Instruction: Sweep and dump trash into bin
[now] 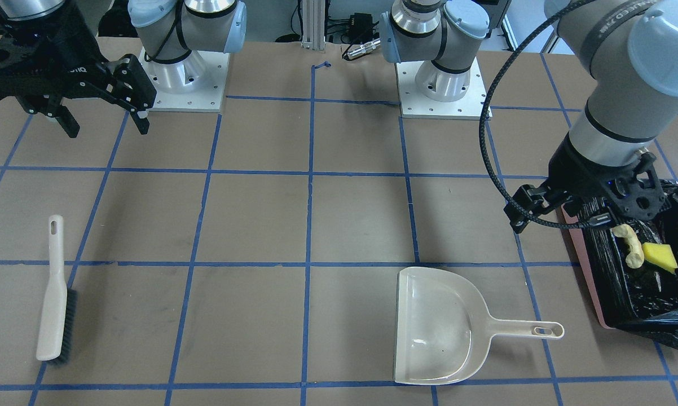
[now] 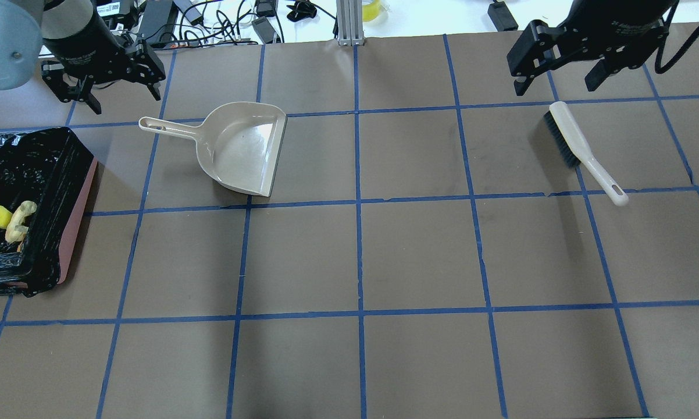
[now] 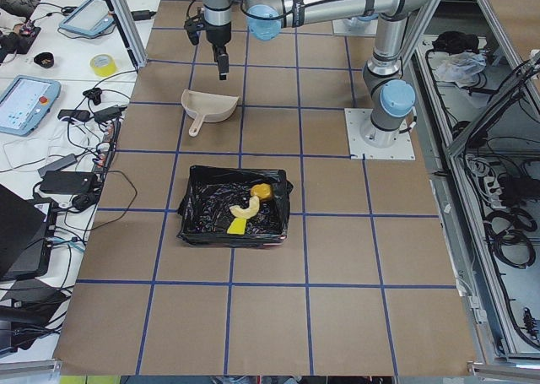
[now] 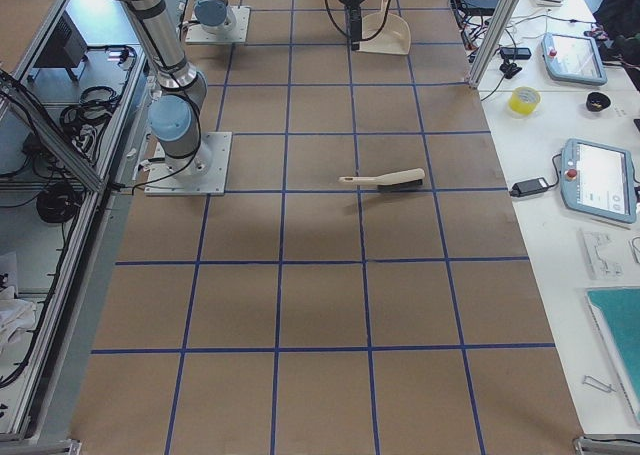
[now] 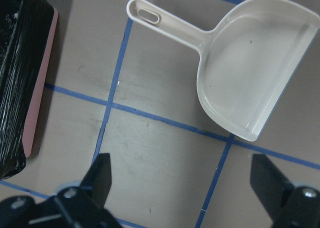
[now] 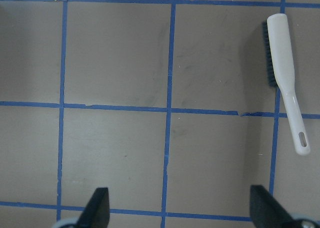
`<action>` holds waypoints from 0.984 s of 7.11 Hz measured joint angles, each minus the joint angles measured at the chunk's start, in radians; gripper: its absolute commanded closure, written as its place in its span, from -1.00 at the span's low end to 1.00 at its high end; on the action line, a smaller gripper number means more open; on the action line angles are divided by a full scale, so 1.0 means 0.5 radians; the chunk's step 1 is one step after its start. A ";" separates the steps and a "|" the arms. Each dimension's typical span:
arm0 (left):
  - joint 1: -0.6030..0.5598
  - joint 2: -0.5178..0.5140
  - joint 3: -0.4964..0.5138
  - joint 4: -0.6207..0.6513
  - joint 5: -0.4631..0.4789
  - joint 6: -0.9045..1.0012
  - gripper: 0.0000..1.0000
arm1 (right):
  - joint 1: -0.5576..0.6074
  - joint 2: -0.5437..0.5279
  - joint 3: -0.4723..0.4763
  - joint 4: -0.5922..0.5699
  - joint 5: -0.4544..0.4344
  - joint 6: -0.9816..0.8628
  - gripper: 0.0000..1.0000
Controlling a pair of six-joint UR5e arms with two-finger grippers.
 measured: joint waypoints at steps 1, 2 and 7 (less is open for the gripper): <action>-0.028 0.069 0.000 -0.109 -0.007 -0.009 -1.00 | -0.001 0.000 0.001 0.000 -0.003 -0.001 -1.00; -0.057 0.127 -0.001 -0.176 -0.048 -0.037 -1.00 | -0.001 0.001 0.005 0.000 -0.004 -0.001 -1.00; -0.184 0.292 -0.023 -0.301 -0.219 0.241 -1.00 | 0.002 -0.004 0.017 -0.003 -0.001 -0.003 -1.00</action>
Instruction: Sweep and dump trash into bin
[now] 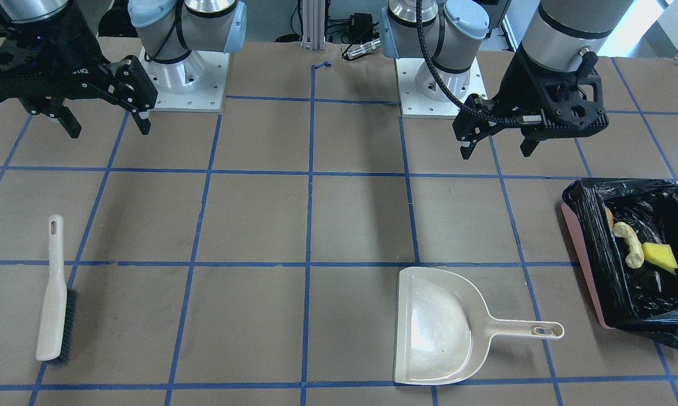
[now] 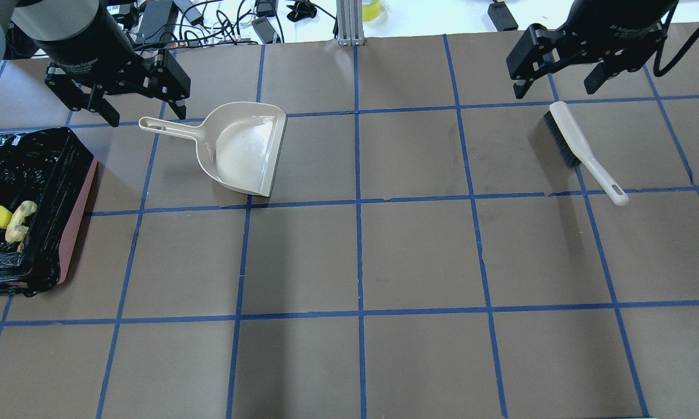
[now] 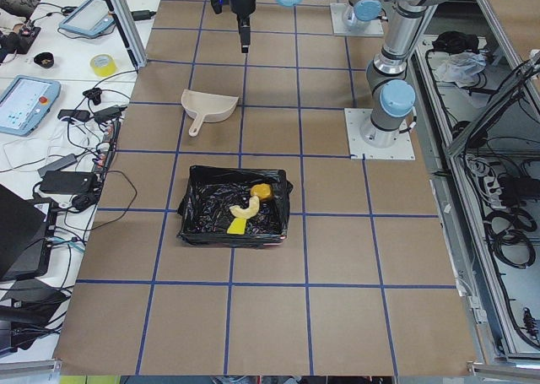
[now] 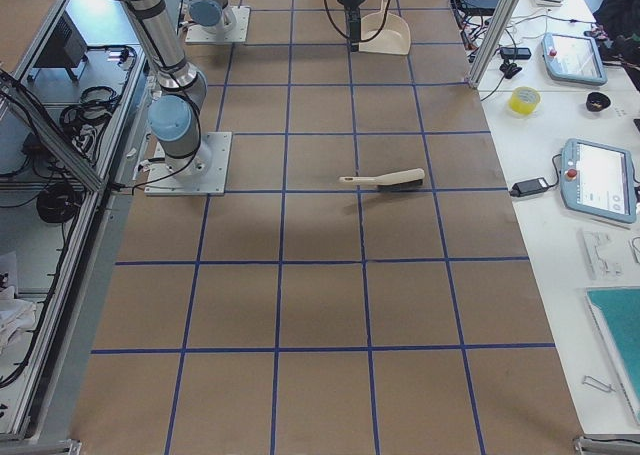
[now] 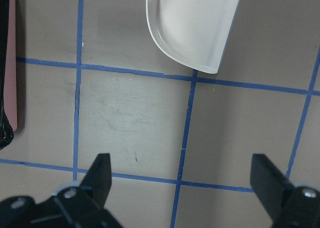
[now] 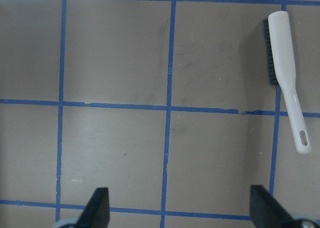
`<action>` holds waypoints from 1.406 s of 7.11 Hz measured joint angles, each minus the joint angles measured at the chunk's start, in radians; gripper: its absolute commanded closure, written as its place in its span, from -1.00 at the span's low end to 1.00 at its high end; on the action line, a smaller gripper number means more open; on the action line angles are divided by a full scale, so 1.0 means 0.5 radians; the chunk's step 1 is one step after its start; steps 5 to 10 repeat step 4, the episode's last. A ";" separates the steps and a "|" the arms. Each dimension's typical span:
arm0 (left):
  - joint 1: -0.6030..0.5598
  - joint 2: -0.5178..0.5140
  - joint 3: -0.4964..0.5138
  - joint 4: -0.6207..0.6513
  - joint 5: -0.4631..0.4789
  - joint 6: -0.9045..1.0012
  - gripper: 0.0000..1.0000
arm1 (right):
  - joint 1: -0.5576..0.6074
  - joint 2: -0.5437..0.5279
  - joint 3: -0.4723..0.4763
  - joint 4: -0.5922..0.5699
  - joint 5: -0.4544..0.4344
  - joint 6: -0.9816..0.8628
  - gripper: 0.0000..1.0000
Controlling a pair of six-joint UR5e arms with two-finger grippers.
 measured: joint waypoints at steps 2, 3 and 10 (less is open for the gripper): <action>0.001 0.019 -0.020 -0.018 -0.041 0.047 -1.00 | 0.001 0.005 0.004 -0.022 -0.006 0.002 -1.00; 0.001 0.026 -0.038 -0.018 -0.017 0.056 -1.00 | 0.002 0.007 0.028 -0.091 -0.009 0.002 -1.00; 0.002 0.033 -0.049 -0.018 -0.005 0.059 -1.00 | 0.002 0.002 0.068 -0.185 -0.032 0.001 -1.00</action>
